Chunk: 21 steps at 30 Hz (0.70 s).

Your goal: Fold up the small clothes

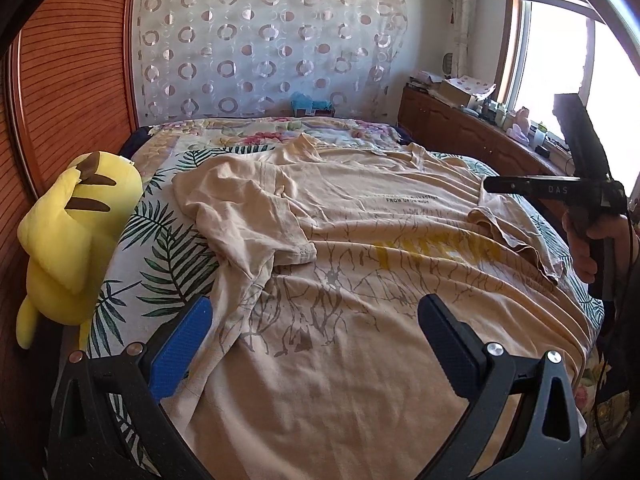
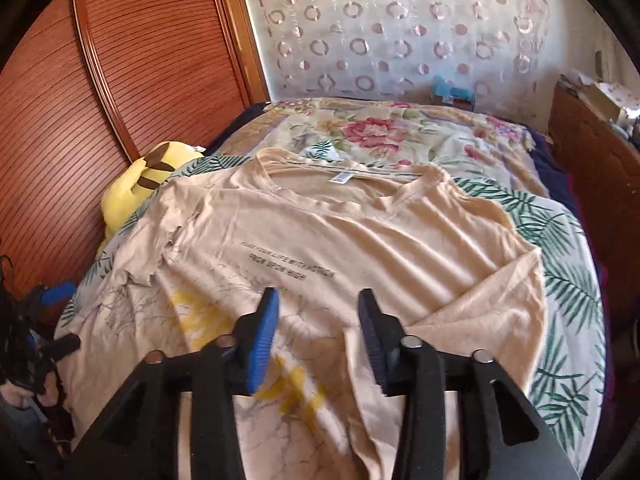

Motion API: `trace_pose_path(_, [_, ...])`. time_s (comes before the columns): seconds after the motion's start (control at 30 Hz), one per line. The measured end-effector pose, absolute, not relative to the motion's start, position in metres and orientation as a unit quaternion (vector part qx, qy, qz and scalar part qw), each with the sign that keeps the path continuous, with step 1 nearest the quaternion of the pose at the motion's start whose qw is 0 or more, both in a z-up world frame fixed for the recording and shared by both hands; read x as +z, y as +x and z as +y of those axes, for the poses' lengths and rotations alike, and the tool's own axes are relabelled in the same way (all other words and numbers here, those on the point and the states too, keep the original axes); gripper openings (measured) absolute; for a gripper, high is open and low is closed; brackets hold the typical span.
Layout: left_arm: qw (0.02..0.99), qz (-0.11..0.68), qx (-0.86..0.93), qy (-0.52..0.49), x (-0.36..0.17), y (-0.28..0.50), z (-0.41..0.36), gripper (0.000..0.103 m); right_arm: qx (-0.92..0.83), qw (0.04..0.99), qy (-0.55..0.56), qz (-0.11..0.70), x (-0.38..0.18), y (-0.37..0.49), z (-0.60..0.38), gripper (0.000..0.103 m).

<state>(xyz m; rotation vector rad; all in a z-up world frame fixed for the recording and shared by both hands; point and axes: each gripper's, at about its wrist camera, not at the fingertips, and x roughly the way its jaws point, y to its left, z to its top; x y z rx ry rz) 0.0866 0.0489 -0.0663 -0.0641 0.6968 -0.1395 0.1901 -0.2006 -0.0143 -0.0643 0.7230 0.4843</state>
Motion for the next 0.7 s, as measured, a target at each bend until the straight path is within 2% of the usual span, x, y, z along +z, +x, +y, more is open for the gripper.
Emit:
trace_pose_path(0.2, [0.941,0.335,-0.04,-0.015,-0.062,0.099,0.064,0.103,0.181,0.917,-0.049,0.352,-0.026,0.183,-0.219,0.06])
trace_pose_path(0.7, [0.934,0.356,0.023,0.021,-0.071,0.15,0.102,0.103,0.087,0.918,-0.043,0.385,-0.06,0.206,-0.245,0.061])
